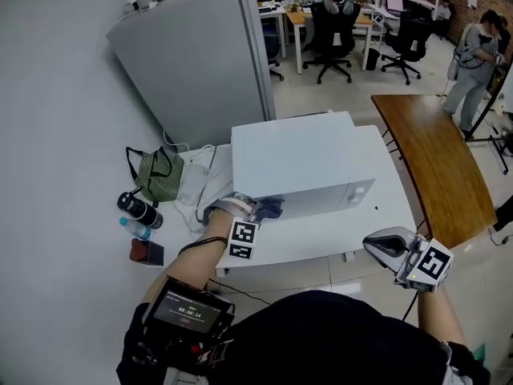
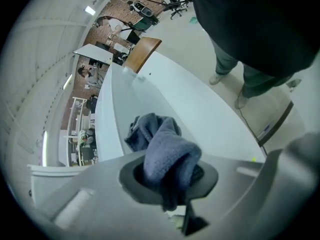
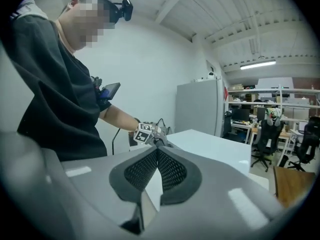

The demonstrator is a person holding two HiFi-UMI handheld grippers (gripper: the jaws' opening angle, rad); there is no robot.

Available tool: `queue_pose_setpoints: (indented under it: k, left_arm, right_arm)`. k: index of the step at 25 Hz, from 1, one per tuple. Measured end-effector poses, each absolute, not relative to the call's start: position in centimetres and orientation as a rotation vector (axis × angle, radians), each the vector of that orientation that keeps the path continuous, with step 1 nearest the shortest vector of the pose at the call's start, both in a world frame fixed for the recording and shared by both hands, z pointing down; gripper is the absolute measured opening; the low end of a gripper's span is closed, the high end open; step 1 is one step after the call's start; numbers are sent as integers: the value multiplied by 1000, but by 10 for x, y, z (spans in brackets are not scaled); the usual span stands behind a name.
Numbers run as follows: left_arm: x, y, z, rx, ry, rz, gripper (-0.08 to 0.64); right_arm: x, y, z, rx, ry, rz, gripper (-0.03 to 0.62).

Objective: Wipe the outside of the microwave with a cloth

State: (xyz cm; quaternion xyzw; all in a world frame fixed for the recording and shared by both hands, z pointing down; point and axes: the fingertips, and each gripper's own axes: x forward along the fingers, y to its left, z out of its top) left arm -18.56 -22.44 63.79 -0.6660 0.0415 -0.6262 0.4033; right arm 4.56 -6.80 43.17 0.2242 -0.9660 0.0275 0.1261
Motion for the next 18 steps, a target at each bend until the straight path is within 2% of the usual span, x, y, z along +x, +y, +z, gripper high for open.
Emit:
queue_pose_setpoints:
  k: [4,7,12,15,18]
  left_arm:
    - [-249,-220,639,-1741,190,-1629,55]
    - [-270,-211,644,-2115,446,-1611,55]
    - [-261,-196,659,-3073,1221,-1196,57]
    - [-245,-214,675,-3232,1620,-903,57]
    - [-205,-231,688,-3284,1832,-739,57]
  right_arm:
    - [0,-61,429,610,-2788,77,6]
    - [-9,-59,422,611,-2788,90,6]
    - [10,-58,419,651,-2827,125,6]
    - [41,-58,428,661,-2831,136,6]
    - [88,-59,437,678,-2849,144,6]
